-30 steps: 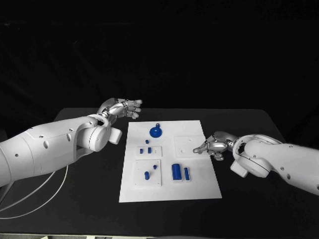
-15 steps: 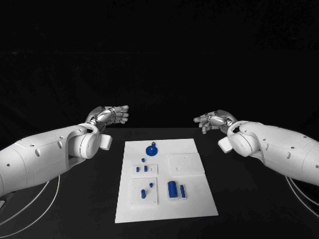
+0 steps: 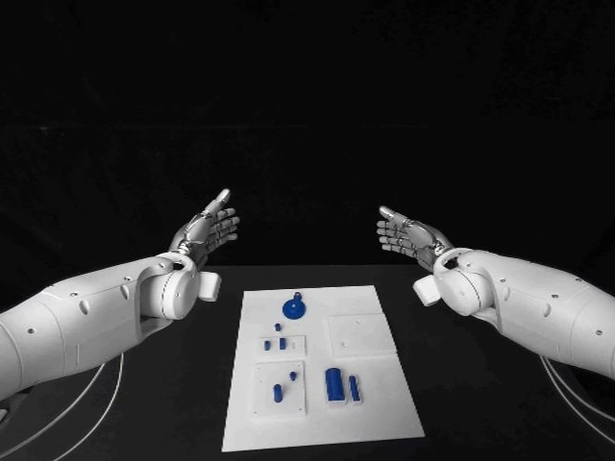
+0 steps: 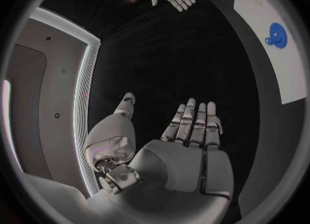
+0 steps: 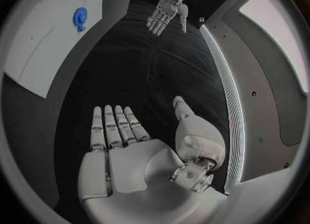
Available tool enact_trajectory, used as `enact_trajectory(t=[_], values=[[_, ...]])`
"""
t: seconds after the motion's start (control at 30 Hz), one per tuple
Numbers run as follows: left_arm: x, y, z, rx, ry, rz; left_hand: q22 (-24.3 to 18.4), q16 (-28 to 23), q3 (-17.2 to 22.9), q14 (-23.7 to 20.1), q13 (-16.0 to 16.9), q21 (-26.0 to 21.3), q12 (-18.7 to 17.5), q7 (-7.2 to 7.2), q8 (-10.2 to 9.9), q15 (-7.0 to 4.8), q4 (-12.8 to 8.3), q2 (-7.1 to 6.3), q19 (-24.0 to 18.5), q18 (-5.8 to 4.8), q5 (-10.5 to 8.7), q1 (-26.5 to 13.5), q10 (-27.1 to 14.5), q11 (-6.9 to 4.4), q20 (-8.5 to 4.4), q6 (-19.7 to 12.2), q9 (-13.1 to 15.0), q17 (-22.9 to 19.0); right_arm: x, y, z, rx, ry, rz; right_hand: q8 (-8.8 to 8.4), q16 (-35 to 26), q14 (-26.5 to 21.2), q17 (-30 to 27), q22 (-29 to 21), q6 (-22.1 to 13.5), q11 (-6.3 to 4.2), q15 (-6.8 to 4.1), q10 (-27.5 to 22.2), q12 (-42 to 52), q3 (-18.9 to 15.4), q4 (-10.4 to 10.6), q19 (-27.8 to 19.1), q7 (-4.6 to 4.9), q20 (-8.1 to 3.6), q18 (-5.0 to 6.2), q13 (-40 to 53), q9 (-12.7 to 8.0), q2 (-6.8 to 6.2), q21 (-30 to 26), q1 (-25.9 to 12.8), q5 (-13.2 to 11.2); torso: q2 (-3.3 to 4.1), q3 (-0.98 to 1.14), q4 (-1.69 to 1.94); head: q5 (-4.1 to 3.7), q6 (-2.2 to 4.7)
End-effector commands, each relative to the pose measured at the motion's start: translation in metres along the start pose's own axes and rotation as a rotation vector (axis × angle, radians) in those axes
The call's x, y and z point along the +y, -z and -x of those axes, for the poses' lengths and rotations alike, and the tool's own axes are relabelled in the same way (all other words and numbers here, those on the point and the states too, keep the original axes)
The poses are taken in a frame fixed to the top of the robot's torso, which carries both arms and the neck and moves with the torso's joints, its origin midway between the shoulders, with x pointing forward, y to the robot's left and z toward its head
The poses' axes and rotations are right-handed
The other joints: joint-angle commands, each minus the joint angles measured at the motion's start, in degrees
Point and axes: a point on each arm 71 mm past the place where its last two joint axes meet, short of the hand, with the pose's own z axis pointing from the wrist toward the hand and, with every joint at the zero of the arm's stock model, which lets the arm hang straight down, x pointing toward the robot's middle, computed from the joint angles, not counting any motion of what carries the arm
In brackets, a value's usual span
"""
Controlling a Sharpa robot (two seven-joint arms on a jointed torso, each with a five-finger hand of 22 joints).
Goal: Assemble the parts on the task board
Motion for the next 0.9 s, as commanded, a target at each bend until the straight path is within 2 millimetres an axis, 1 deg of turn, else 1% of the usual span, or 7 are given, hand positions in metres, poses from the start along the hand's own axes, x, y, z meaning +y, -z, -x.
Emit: enact_trajectory(t=[0.03,0.27,0.33,0.5,0.7,0.9], values=[[0.003,0.006,-0.009,-0.015,0.001,-0.012,-55.75,-7.98,-9.04,-17.19,-1.57,-9.12,-1.49,-3.19,-7.13,-3.51,5.90,1.63,-11.99,-0.86,-2.23,-21.23,-28.12,-2.97,-1.26,-17.38,-9.71,-9.67,0.001,0.004,-0.007,-0.025,-0.026,0.027,-4.98,-8.41,-19.21,-12.24,-21.06,-19.51,-3.22,-3.30,-22.39,-3.46,-13.04,6.66,-15.01,-3.39,-4.25,-4.09,-8.40,-12.74,0.99,-7.62,-20.33,-2.45,-0.40,0.34,0.07,-0.10,0.51],[0.014,0.034,-0.039,-0.047,0.025,-0.025,-55.75,-7.98,-9.04,-17.19,-1.57,-9.12,-1.49,-3.19,-7.13,-3.51,5.90,1.63,-11.99,-0.86,-2.23,-21.23,-28.12,-2.97,-1.26,-17.38,-9.71,-9.67,0.002,0.023,-0.031,-0.088,-0.113,0.089,-4.98,-8.41,-19.21,-12.24,-21.06,-19.51,-3.22,-3.30,-22.39,-3.46,-13.04,6.66,-15.01,-3.39,-4.25,-4.09,-8.40,-12.74,0.99,-7.62,-20.33,-2.45,-0.40,0.34,0.07,-0.10,0.52],[0.017,0.048,-0.052,-0.062,0.034,-0.032,-55.75,-7.98,-9.04,-17.19,-1.57,-9.12,-1.49,-3.19,-7.13,-3.51,5.90,1.63,-11.99,-0.86,-2.23,-21.23,-28.12,-2.97,-1.26,-17.38,-9.71,-9.67,0.003,0.033,-0.042,-0.118,-0.149,0.108,-4.98,-8.41,-19.21,-12.24,-21.06,-19.51,-3.22,-3.30,-22.39,-3.46,-13.04,6.66,-15.01,-3.39,-4.25,-4.09,-8.40,-12.74,0.99,-7.62,-20.33,-2.45,-0.40,0.34,0.07,-0.10,0.52],[0.019,0.073,-0.072,-0.088,0.046,-0.043,-55.75,-7.98,-9.04,-17.19,-1.57,-9.12,-1.49,-3.19,-7.13,-3.51,5.90,1.63,-11.99,-0.86,-2.23,-21.23,-28.12,-2.97,-1.26,-17.38,-9.71,-9.67,0.005,0.059,-0.063,-0.185,-0.218,0.131,-4.98,-8.41,-19.21,-12.24,-21.06,-19.51,-3.22,-3.30,-22.39,-3.46,-13.04,6.66,-15.01,-3.39,-4.25,-4.09,-8.40,-12.74,0.99,-7.62,-20.33,-2.45,-0.40,0.34,0.07,-0.10,0.52],[0.018,0.088,-0.083,-0.104,0.052,-0.051,-55.75,-7.98,-9.04,-17.19,-1.57,-9.12,-1.49,-3.19,-7.13,-3.51,5.90,1.63,-11.99,-0.86,-2.23,-21.23,-28.12,-2.97,-1.26,-17.38,-9.71,-9.67,0.008,0.083,-0.080,-0.240,-0.262,0.133,-4.98,-8.41,-19.21,-12.24,-21.06,-19.51,-3.22,-3.30,-22.39,-3.46,-13.04,6.66,-15.01,-3.39,-4.25,-4.09,-8.40,-12.74,0.99,-7.62,-20.33,-2.45,-0.40,0.34,0.07,-0.10,0.52],[0.018,0.090,-0.084,-0.106,0.053,-0.051,-55.75,-7.98,-9.04,-17.19,-1.57,-9.12,-1.49,-3.19,-7.13,-3.51,5.90,1.63,-11.99,-0.86,-2.23,-21.23,-28.12,-2.97,-1.26,-17.38,-9.71,-9.67,0.009,0.093,-0.086,-0.261,-0.276,0.130,-4.98,-8.41,-19.21,-12.24,-21.06,-19.51,-3.22,-3.30,-22.39,-3.46,-13.04,6.66,-15.01,-3.39,-4.25,-4.09,-8.40,-12.74,0.99,-7.62,-20.33,-2.45,-0.40,0.34,0.07,-0.10,0.52]])
